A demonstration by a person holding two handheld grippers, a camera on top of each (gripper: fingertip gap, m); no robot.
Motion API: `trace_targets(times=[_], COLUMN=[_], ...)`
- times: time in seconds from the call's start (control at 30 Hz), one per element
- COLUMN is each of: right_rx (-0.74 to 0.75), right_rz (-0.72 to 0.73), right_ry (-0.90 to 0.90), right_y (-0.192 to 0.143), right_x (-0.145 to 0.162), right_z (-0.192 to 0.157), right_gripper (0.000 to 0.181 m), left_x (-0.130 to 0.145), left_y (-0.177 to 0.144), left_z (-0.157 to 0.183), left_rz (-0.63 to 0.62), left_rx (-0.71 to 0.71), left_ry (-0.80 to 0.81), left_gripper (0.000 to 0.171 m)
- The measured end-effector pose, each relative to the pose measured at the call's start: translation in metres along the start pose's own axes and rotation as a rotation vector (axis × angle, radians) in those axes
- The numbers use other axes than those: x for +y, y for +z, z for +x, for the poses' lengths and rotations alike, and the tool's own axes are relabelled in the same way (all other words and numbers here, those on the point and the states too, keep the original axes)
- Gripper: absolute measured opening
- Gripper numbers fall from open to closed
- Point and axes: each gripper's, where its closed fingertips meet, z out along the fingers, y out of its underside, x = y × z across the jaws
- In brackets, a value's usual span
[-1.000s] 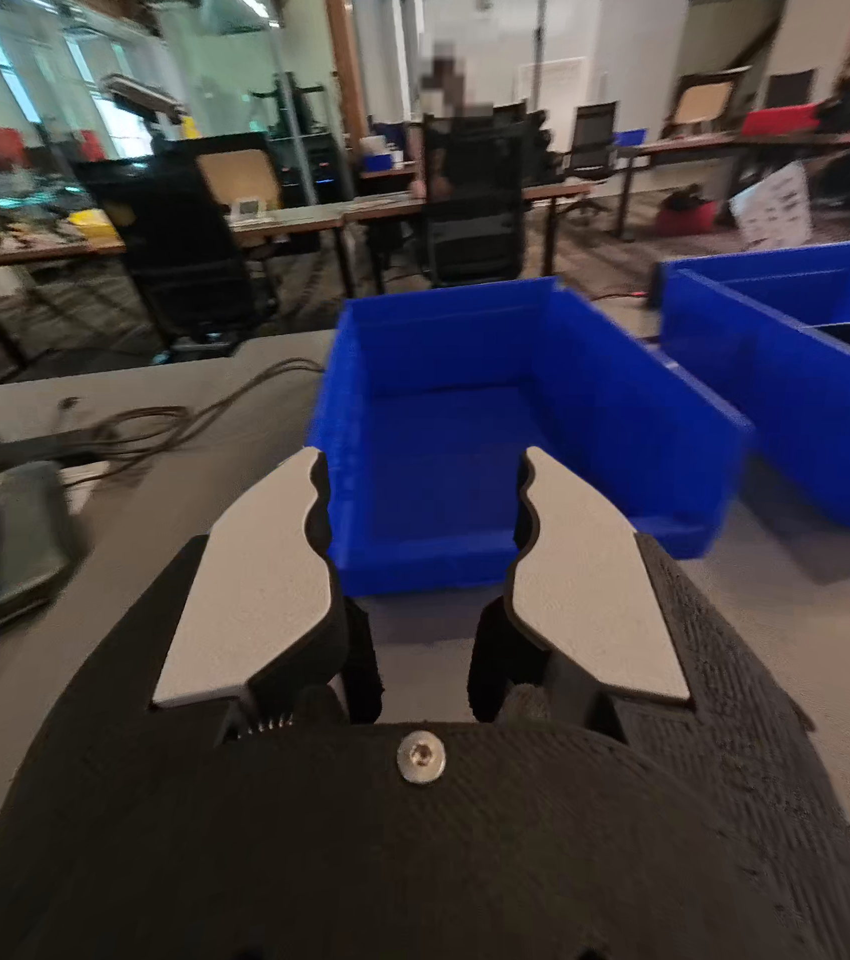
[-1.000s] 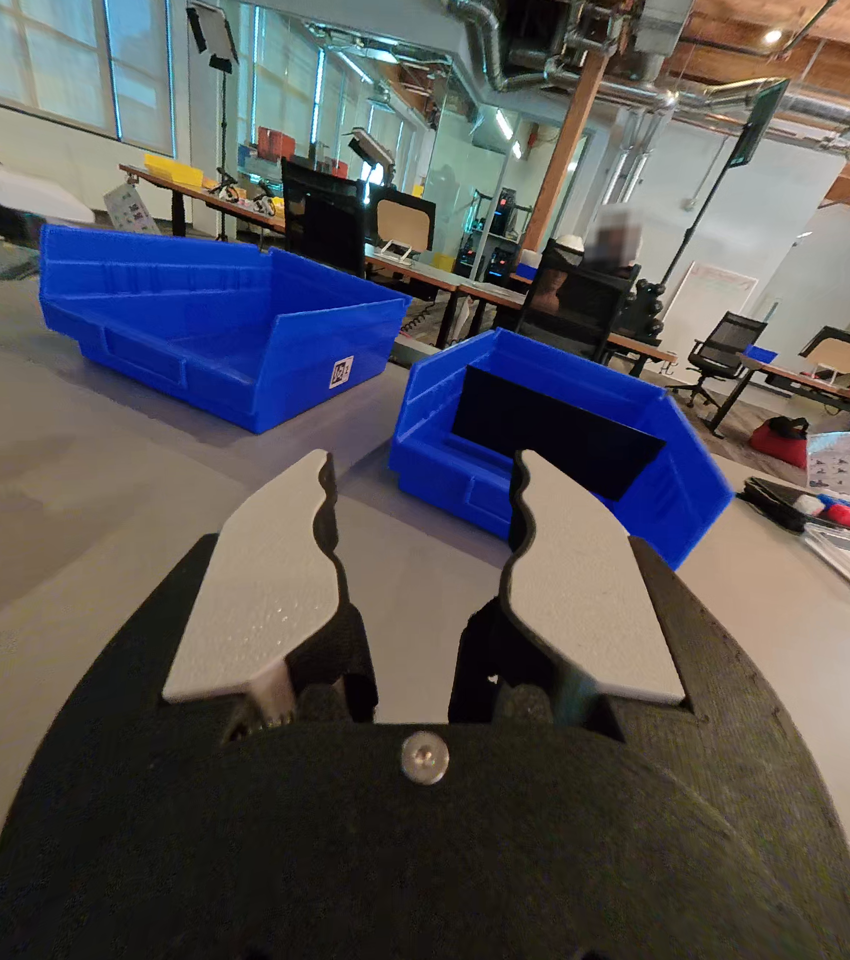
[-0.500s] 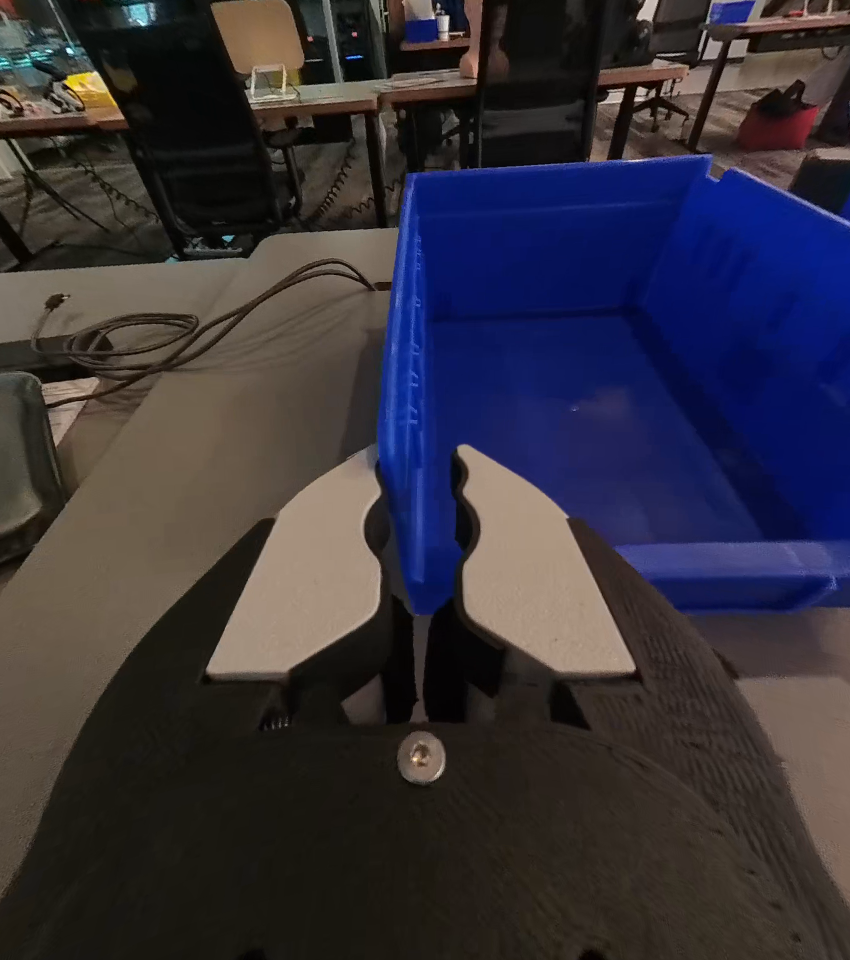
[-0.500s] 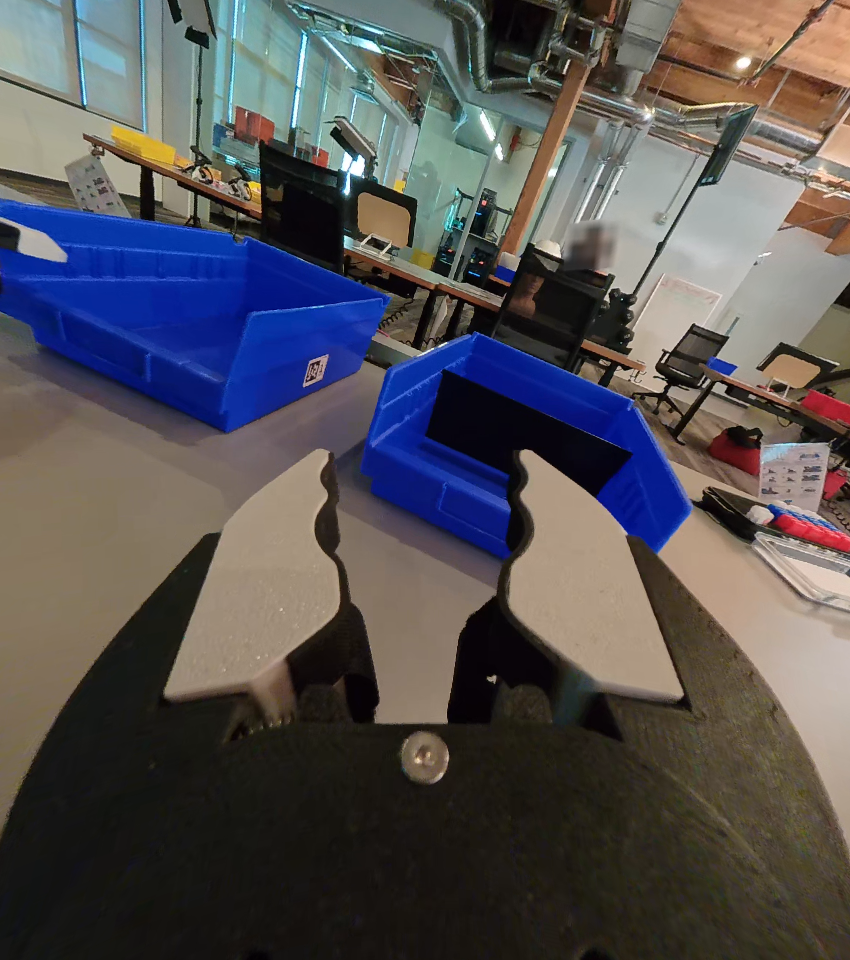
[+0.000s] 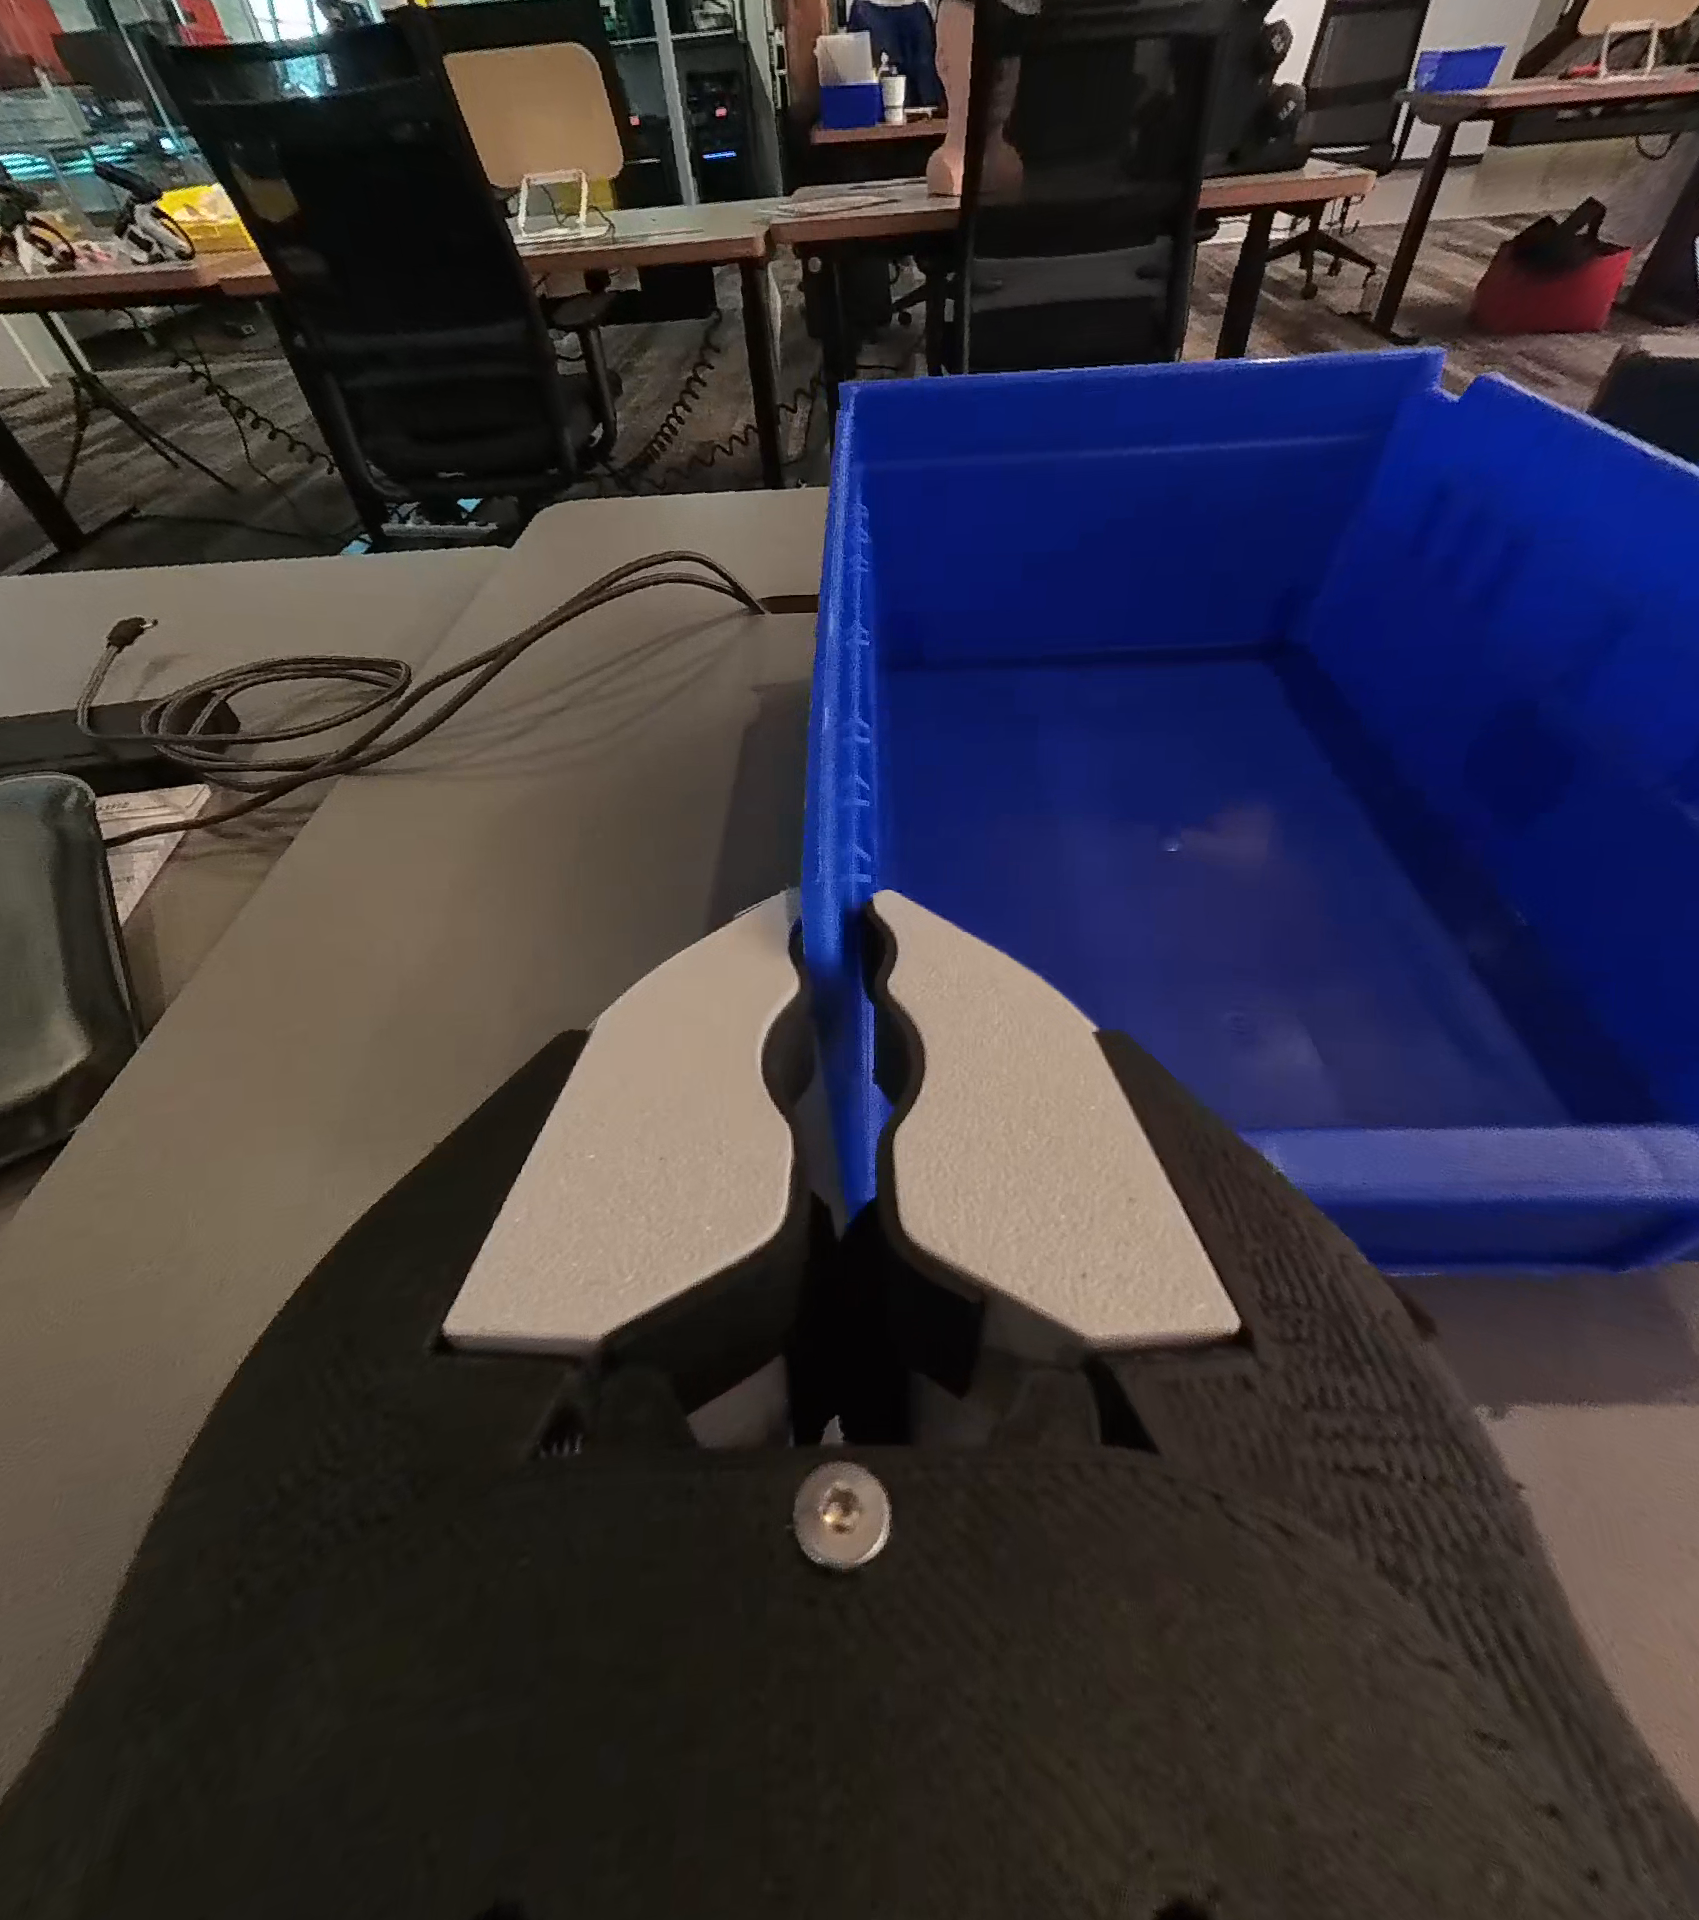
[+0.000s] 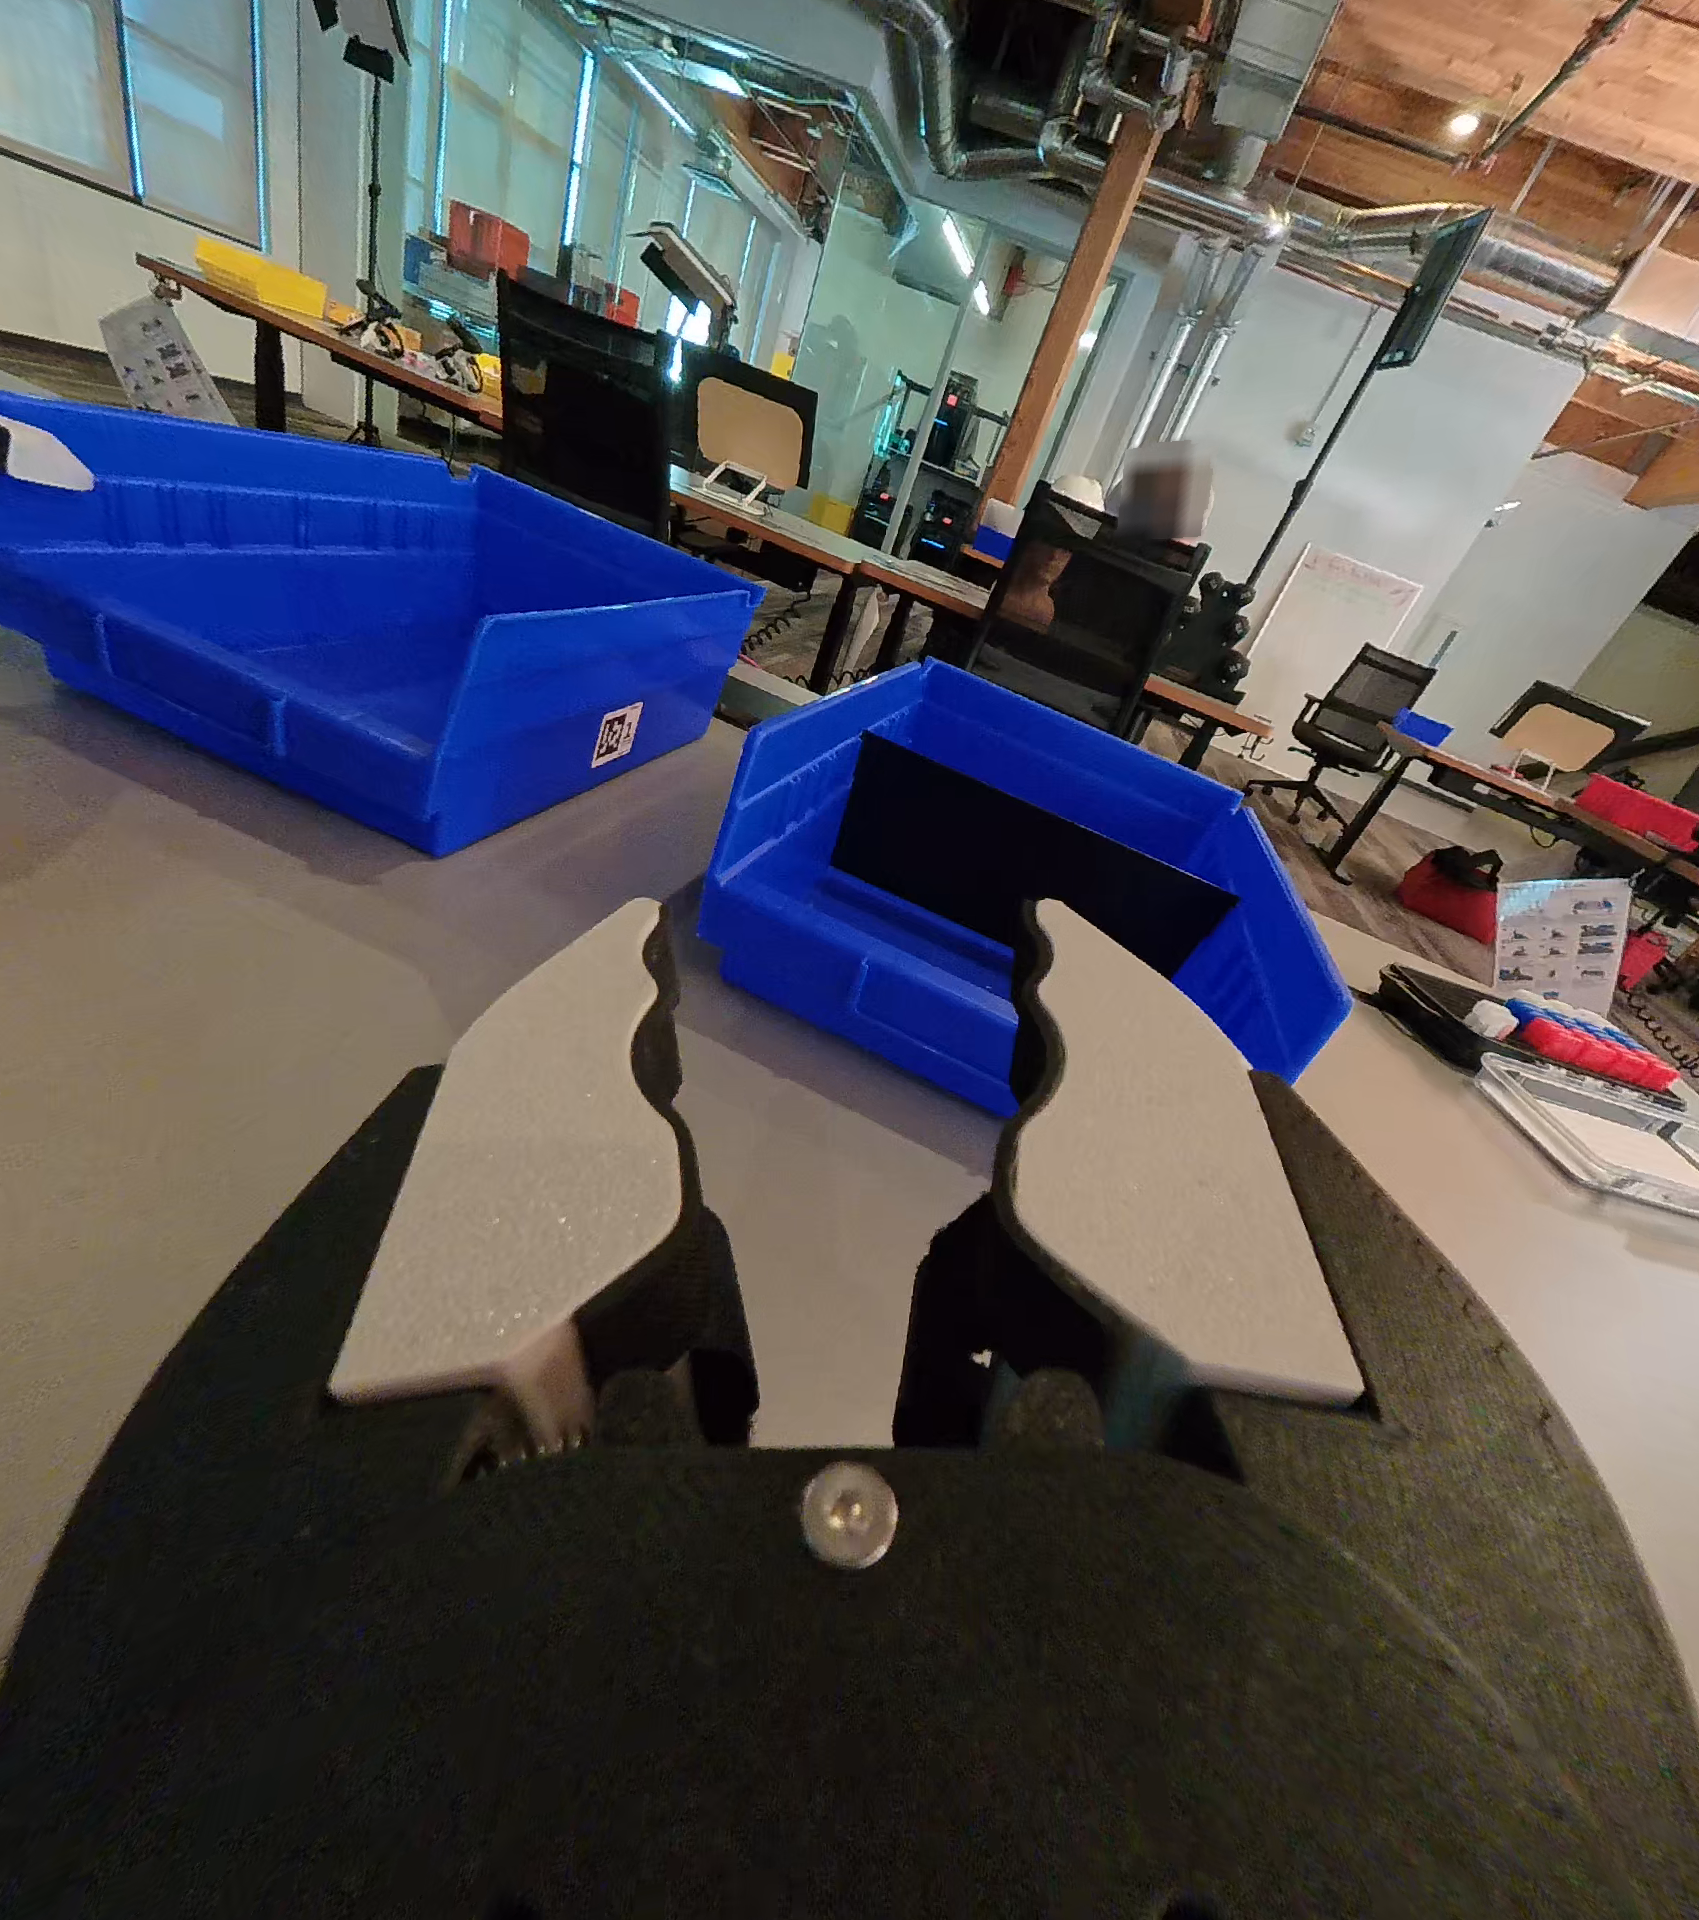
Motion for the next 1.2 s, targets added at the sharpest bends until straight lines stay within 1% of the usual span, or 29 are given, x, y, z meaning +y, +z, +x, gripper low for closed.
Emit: trace_targets(times=[0.33, 0.53, 0.77, 0.9, 1.0, 1.13, 1.2], right_rx=[-0.007, -0.003, -0.013, -0.018, -0.038, -0.093, -0.105], right_rz=[-0.011, -0.016, -0.023, -0.022, -0.017, -0.037, -0.072], right_ry=[0.002, 0.006, 0.006, 0.010, 0.050, 0.134, 0.160], right_y=[0.002, 0.003, 0.005, 0.007, 0.013, 0.031, 0.042], right_x=[0.003, 0.003, 0.002, -0.001, -0.006, -0.015, -0.013], right_z=[-0.006, -0.005, -0.012, -0.016, -0.027, -0.057, -0.073], right_gripper=[0.062, 0.062, 0.062, 0.062, 0.061, 0.056, 0.056], left_x=[0.001, 0.001, 0.003, 0.005, 0.009, 0.014, 0.017], left_y=[0.002, 0.003, -0.003, -0.012, -0.025, -0.047, -0.058], left_z=[0.000, 0.001, 0.003, 0.004, 0.004, 0.006, 0.010], left_rz=[0.003, -0.011, -0.040, -0.051, -0.055, -0.057, -0.053], left_rx=[0.008, 0.043, 0.079, 0.091, 0.096, 0.115, 0.123], left_ry=[-0.006, -0.027, -0.070, -0.049, -0.036, -0.034, -0.032], left_gripper=[0.006, 0.004, 0.003, 0.003, 0.004, 0.004, 0.004])
